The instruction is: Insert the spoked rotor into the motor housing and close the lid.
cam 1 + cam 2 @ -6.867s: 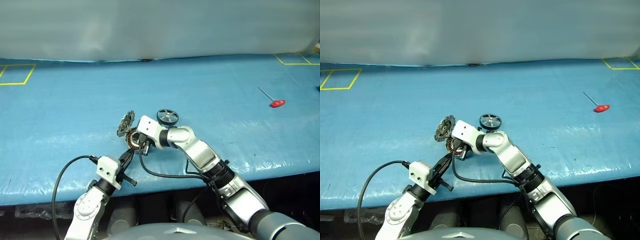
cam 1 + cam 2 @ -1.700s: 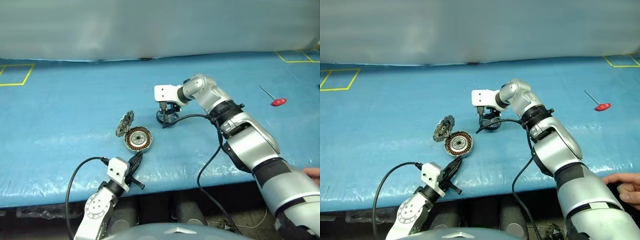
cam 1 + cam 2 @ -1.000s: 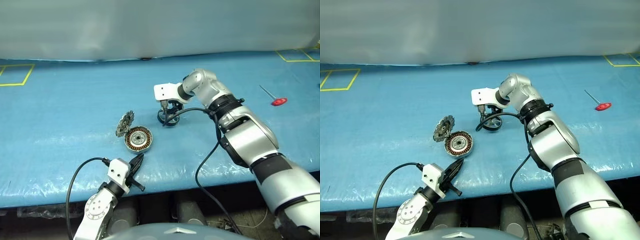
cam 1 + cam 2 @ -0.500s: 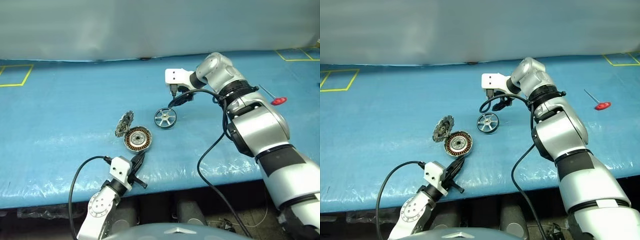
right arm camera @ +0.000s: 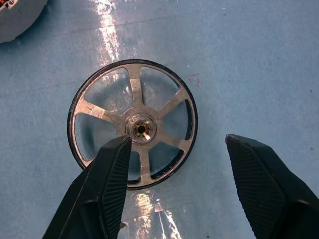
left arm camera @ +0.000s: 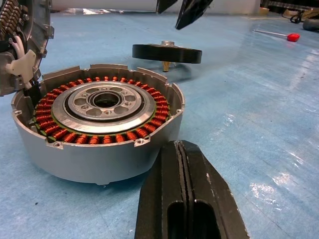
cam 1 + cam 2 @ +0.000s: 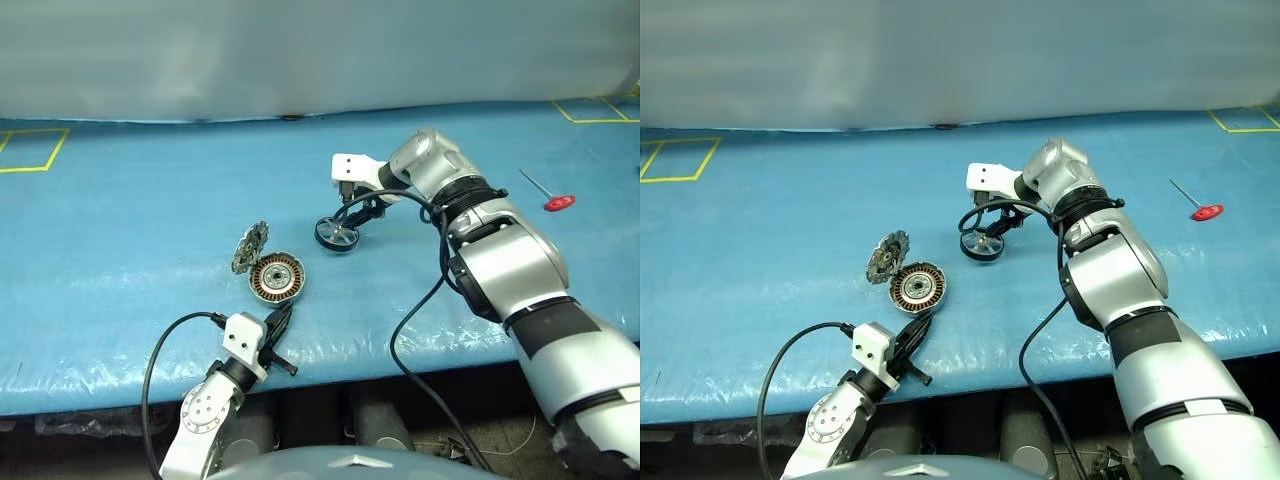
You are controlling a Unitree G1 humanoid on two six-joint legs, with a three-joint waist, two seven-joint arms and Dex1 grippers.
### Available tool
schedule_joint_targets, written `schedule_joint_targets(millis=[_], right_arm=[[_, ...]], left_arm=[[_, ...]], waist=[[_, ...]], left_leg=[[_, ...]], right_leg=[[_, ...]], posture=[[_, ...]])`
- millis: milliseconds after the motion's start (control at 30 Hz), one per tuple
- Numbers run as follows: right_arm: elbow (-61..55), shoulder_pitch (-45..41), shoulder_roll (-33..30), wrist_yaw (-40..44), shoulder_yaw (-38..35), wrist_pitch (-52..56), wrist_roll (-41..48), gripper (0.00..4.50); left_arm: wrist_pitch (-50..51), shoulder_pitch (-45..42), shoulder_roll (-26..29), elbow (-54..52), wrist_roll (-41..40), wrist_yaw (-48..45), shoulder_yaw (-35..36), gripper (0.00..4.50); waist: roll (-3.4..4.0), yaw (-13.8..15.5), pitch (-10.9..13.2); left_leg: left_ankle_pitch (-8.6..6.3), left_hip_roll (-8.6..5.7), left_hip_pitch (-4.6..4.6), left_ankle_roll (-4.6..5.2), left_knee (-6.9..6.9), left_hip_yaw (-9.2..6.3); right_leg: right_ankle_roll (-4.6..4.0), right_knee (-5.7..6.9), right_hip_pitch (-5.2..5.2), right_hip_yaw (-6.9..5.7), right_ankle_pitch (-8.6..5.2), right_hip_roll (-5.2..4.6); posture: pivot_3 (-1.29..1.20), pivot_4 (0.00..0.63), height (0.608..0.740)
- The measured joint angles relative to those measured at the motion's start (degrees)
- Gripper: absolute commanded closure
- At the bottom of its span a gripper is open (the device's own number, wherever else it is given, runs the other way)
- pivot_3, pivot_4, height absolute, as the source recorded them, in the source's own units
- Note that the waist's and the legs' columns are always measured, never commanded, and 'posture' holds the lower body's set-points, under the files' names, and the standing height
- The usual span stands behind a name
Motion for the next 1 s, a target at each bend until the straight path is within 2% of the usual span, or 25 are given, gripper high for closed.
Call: schedule_joint_targets(millis=[400, 1000], right_arm=[[-4.2, 1.3, 2.0, -0.6, 2.9, 0.3, -3.4, 1.31], [-8.0, 2.6, 2.7, 0.0, 3.6, 1.1, -3.6, 1.31]], left_arm=[[0.1, -0.3, 2.4, 0.2, -0.3, -2.8, -0.1, 4.50], [0.4, 0.7, 3.3, -0.5, -0.4, -3.2, -1.3, 4.50]], waist=[[0.01, 0.0, 0.0], [0.05, -0.1, 0.0]], left_leg=[[0.00, -0.01, 0.01, 0.00, 0.00, -0.01], [0.01, -0.02, 0.04, -0.01, 0.00, -0.02]], right_leg=[[0.00, 0.00, 0.01, -0.01, 0.00, 0.17], [0.01, 0.02, 0.02, -0.01, 0.00, 0.15]], posture=[[0.00, 0.150, 0.740], [0.00, 0.150, 0.740]])
